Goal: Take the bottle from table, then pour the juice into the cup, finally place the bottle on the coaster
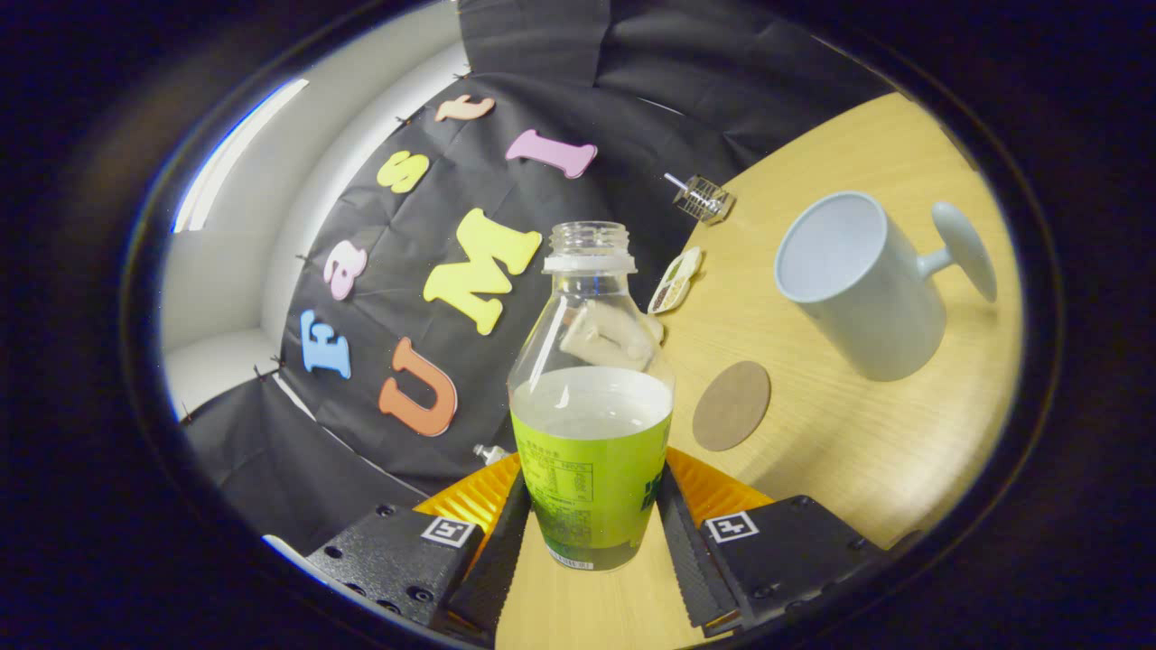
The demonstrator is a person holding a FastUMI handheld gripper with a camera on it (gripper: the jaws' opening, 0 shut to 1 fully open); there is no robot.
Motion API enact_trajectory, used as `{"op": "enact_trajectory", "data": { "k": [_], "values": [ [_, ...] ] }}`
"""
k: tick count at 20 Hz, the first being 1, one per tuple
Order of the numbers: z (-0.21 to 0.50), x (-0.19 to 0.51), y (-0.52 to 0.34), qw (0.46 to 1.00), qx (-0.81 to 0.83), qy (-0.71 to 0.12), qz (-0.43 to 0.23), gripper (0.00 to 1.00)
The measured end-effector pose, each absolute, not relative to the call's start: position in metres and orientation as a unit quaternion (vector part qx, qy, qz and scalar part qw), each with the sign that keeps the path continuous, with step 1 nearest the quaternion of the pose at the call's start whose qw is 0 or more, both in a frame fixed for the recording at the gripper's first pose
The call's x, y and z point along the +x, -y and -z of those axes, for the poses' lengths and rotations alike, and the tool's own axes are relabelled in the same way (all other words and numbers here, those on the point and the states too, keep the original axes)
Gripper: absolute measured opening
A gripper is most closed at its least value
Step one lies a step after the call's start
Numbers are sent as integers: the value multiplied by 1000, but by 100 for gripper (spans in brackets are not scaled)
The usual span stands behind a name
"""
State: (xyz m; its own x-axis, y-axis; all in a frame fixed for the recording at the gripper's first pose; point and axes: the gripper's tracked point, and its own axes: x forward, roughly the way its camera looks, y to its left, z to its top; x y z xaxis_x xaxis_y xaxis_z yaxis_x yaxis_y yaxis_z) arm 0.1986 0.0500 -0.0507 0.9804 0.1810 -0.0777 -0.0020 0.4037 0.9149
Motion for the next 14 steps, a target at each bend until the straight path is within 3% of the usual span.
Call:
{"op": "enact_trajectory", "data": {
  "k": [14],
  "values": [
    [33, 197, -33, 707, 702, -70, -49, 77]
  ]
}}
